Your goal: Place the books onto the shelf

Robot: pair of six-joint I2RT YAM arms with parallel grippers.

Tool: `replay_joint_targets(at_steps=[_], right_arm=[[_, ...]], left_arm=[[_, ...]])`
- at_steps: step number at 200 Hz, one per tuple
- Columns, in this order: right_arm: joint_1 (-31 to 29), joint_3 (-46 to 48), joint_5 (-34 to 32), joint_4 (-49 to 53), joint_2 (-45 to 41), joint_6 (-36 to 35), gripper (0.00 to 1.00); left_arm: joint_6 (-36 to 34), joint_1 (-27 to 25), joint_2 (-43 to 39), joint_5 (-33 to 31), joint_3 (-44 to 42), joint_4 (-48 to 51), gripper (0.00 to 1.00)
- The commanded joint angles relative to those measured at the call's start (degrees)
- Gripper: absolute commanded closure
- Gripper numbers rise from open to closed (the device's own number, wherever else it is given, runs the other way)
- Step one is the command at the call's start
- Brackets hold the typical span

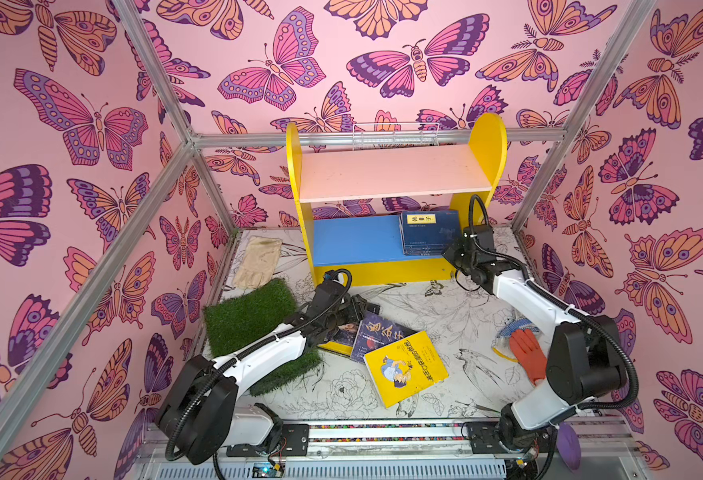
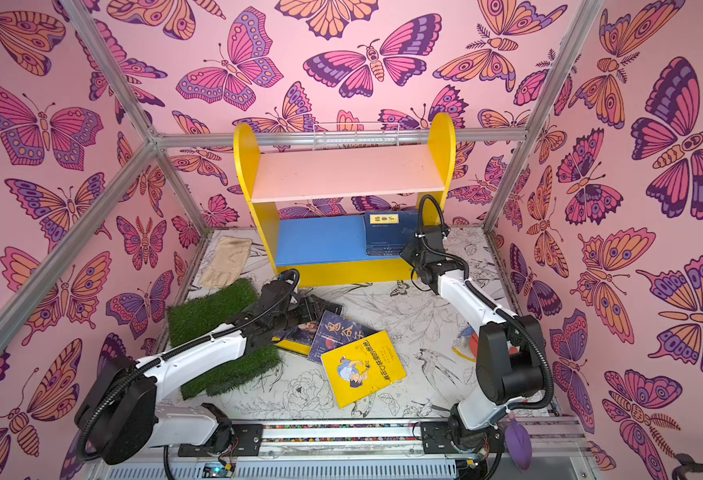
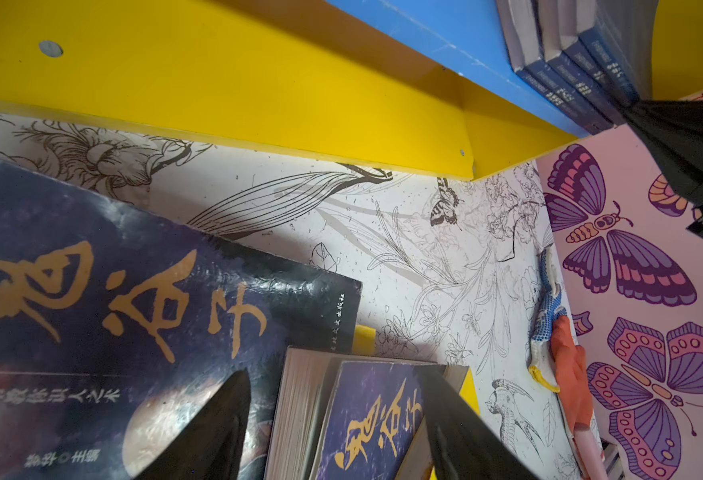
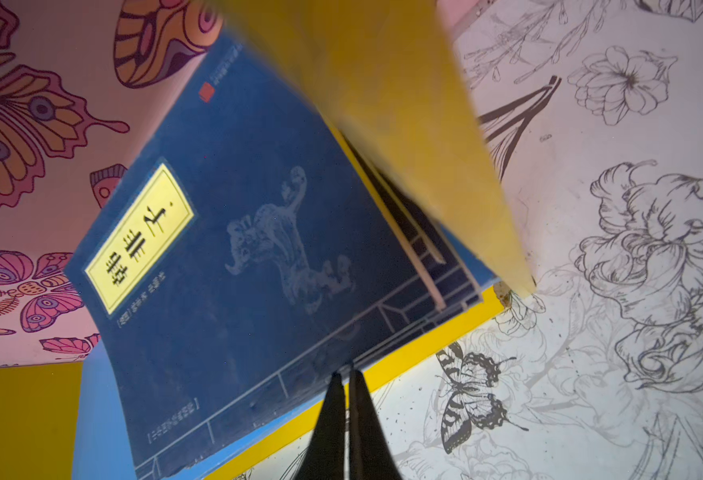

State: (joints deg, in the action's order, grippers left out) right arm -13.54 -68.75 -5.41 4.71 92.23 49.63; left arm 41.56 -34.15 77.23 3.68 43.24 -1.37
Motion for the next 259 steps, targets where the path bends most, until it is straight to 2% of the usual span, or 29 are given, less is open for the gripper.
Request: replay_joint_targets(at_steps=[1, 36, 75, 110, 142, 169, 193, 206, 216, 259], right_arm=[[0.46, -1.40, 0.56, -2.26, -1.73, -4.36, 0.94], [0.20, 2.09, 3.48, -1.79, -6.46, -5.73, 0.90], [-4.29, 10.86, 6.90, 2.07, -13.86, -13.23, 0.82], [-10.51, 23.62, 11.28, 7.41, -22.55, -17.84, 0.66], [-15.29, 33.68, 19.86, 13.40, -29.94, -20.03, 0.48], [-17.48, 36.68, 22.31, 25.52, -35.53, -20.36, 0.44], [-17.78, 39.24, 25.86, 33.10, -35.33, -17.79, 0.42], [-18.24, 41.11, 28.66, 34.33, -33.97, -15.61, 0.28], [-18.77, 42.59, 31.09, 33.66, -32.55, -14.31, 0.25], [-18.89, 44.71, 31.69, 29.96, -26.27, -13.99, 0.27]], left_arm=[[-2.94, -0.34, 1.15, 1.15, 1.15, 2.13, 0.32], [-5.43, -0.35, 1.39, 2.18, 1.95, 3.64, 0.32], [-10.04, -0.62, 1.47, 4.29, 2.59, 7.08, 0.30], [-17.46, -3.53, 1.26, 8.13, 3.88, 10.32, 0.28], [-22.51, -7.91, 1.17, 6.65, 4.57, 11.93, 0.23], [-26.02, -11.32, 1.96, 6.16, 5.18, 11.92, 0.19], [-28.58, -13.20, 4.16, 7.77, 6.20, 12.84, 0.18], [-29.19, -13.82, 5.55, 8.28, 6.85, 13.80, 0.18], [-29.71, -14.25, 6.36, 9.00, 7.05, 14.55, 0.18], [-30.65, -14.80, 8.47, 9.54, 7.13, 16.68, 0.18]])
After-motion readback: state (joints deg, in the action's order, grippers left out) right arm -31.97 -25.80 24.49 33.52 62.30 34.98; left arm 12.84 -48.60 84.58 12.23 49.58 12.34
